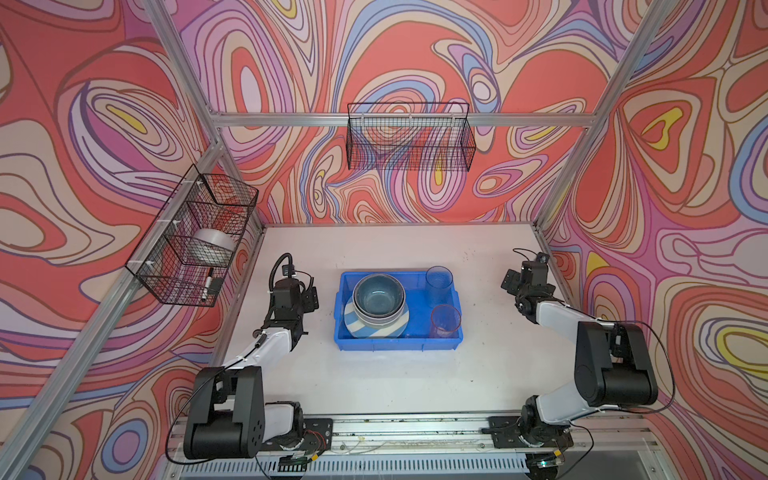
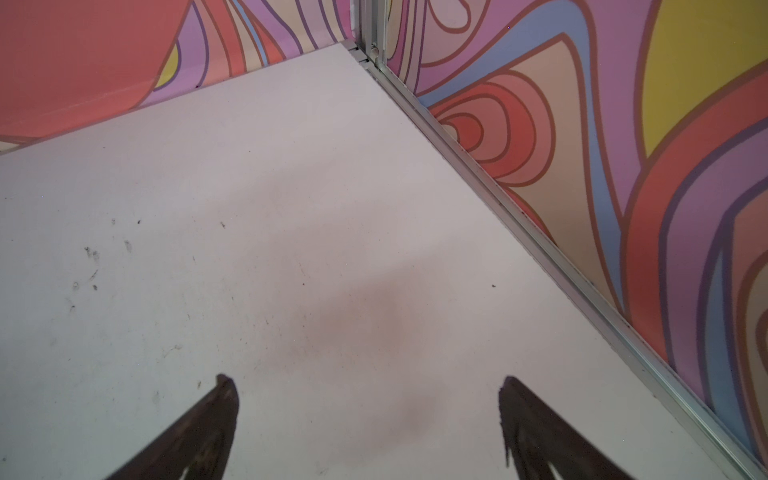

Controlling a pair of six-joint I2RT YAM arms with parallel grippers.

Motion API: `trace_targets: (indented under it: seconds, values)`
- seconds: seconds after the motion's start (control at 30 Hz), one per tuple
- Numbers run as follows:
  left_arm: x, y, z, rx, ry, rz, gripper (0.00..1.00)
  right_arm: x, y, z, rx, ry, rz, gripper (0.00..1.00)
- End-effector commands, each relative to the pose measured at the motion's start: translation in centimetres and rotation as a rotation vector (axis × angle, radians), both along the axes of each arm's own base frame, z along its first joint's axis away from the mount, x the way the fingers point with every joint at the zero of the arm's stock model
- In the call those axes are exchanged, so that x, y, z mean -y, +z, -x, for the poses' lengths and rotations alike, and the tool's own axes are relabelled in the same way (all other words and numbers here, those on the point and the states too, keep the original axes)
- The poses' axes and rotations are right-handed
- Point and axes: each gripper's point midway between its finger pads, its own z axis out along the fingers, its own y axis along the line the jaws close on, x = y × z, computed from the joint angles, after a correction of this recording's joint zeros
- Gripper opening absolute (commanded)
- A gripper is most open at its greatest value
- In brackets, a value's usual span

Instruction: Place the mixed dishes into the plastic bin

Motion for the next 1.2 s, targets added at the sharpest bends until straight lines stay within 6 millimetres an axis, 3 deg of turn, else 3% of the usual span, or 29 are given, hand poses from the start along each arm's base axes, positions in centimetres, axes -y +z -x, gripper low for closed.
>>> trace_targets:
  seconds: [0.0, 0.63, 0.77, 0.9, 1.17]
  values:
    - [-0.3, 0.2, -0.9, 0.067, -0.01, -0.034, 0.84, 0.3, -0.3, -0.5, 0.064, -0.016, -0.003, 0.98]
    - [-0.5, -0.3, -1.5, 0.042, -0.028, -0.086, 0.84, -0.6, -0.3, -1.3, 0.144, 0.05, -0.017, 0.98]
    - [1.5, -0.2, -1.2, 0.084, -0.106, 0.006, 0.84, -1.2, -0.3, -1.6, 0.158, 0.074, -0.043, 0.99]
    - [1.6, 0.4, -1.4, 0.155, -0.108, 0.021, 0.84, -1.5, -0.2, -1.5, 0.167, 0.091, -0.047, 0.98]
    - [2.0, -1.6, -2.1, 0.173, -0.13, 0.03, 0.85, -2.8, 0.5, -2.0, 0.225, 0.191, -0.024, 0.99]
